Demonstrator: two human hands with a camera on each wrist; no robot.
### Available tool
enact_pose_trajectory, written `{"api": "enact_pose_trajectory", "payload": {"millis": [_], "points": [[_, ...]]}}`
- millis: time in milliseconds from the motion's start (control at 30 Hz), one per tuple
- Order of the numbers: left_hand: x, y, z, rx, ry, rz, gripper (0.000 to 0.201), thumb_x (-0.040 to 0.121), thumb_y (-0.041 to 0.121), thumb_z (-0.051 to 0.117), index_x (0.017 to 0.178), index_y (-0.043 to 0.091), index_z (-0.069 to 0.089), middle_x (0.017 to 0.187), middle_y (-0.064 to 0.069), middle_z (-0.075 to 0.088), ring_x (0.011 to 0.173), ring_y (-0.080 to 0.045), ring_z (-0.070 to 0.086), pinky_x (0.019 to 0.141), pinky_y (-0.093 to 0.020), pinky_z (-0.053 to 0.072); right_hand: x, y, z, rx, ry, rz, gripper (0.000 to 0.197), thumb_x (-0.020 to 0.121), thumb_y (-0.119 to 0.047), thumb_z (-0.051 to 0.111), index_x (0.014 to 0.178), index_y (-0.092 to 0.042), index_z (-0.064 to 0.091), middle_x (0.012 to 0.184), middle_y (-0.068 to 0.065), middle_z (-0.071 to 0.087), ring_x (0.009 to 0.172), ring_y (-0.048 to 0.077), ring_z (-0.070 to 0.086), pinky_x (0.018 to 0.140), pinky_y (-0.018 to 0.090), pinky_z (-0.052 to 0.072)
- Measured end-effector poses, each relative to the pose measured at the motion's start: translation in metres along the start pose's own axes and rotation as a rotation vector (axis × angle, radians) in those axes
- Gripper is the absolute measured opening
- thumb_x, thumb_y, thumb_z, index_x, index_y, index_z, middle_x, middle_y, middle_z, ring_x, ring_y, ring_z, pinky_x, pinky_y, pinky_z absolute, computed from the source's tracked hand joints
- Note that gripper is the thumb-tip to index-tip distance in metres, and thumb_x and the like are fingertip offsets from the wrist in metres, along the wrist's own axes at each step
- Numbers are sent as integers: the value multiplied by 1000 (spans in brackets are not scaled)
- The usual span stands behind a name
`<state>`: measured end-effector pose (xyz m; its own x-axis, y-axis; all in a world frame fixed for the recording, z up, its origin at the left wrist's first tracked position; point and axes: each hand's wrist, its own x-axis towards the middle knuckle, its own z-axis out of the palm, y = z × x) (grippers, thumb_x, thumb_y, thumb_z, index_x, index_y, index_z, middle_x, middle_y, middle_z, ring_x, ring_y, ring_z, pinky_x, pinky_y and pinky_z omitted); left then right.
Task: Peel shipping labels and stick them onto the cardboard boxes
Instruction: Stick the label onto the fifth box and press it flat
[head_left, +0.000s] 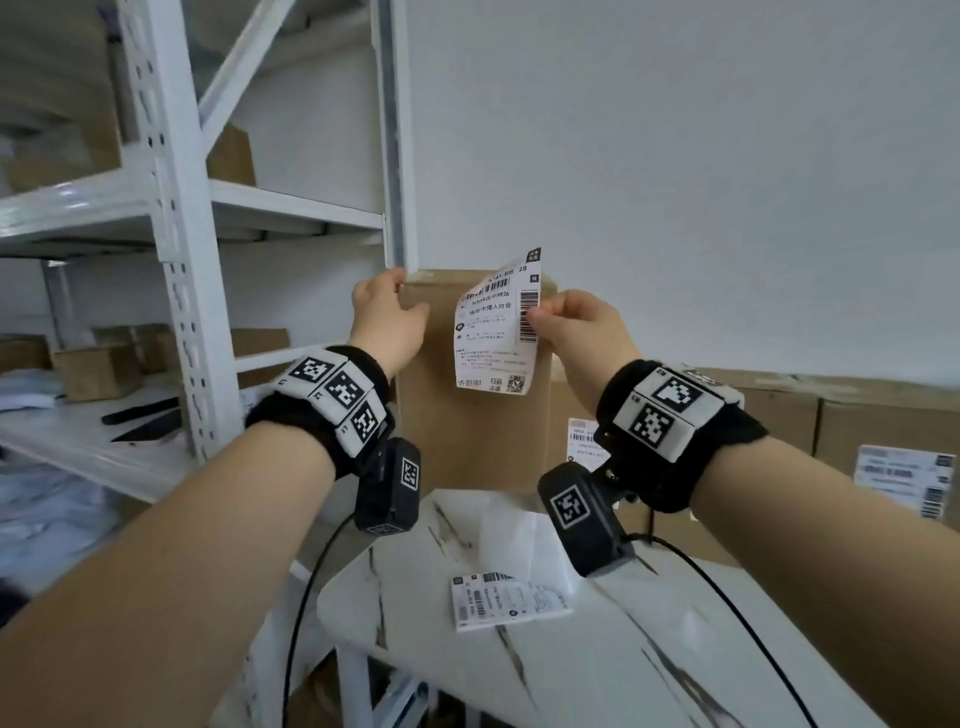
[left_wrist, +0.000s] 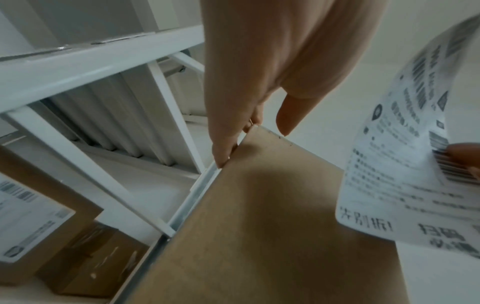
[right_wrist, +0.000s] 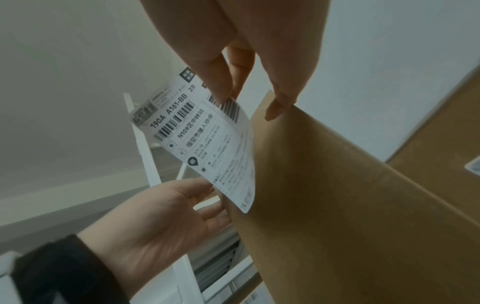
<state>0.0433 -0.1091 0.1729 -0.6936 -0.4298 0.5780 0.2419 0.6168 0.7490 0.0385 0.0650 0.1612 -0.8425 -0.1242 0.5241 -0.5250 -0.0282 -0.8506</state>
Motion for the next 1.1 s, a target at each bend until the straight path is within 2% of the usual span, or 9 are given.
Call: {"api": "enact_pose_trajectory", "payload": {"millis": [67,133,233,300,567,700,867,1033,1100], "points": [[-10,16,-3,-14,0,17,50,96,14,46,144,12,33,148,-9,24,128,-20,40,94,-17,29,-8,-10,-12,16,4,4,28,91,-5,54,66,-15,45,86,10,59,84,21,56,83,38,51],[-20,32,-2,-13,-12,36,49,96,15,45,143,12,34,147,-9,24,126,-21,42,94,-17,32,-17,-20,-28,6,16,5,29,91,-6,54,65,-16,45,81,6,57,76,19,54,69,23,47],[-34,56,7,-39,-62,51,48,94,17,47,141,12,37,145,-10,29,123,-26,47,103,-30,41,-33,-32,-55,-21,49,-1,29,92,-7,53,66,-17,45,71,0,54,61,9,47,46,8,40],[-47,71,20,-89,-129,45,48,93,19,47,141,14,38,143,-8,33,119,-29,51,101,-39,45,-42,-38,-76,-34,87,3,28,92,-8,53,66,-17,46,70,-1,55,62,10,48,52,16,40],[-103,114,94,-106,-358,33,52,93,19,46,144,15,33,147,-8,27,118,-27,50,99,-39,46,-90,-43,-165,-146,232,119,25,90,-11,55,68,-16,46,72,5,57,68,21,52,65,31,42],[-131,125,128,-103,-469,31,54,92,15,47,145,14,31,148,-9,28,121,-28,48,101,-39,45,-109,-38,-201,-231,294,180,24,89,-14,55,67,-17,47,74,2,57,76,21,52,69,32,41],[-154,126,162,-50,-573,83,56,92,10,46,145,12,30,144,-10,39,123,-29,50,101,-39,46,-121,-28,-230,-293,334,263,23,90,-16,56,69,-18,49,93,7,61,87,21,52,60,26,36],[-160,118,186,23,-658,162,53,92,16,52,143,17,37,146,-7,33,122,-27,48,93,-33,50,-124,-16,-248,-303,347,352,14,91,-17,57,77,-16,54,102,6,63,100,21,53,77,30,37],[-161,115,193,110,-657,237,52,92,19,53,142,17,39,148,-9,28,129,-27,40,102,-34,41,-123,-10,-252,-321,344,381,16,90,-16,57,74,-17,54,105,7,63,102,22,53,76,29,37]]}}
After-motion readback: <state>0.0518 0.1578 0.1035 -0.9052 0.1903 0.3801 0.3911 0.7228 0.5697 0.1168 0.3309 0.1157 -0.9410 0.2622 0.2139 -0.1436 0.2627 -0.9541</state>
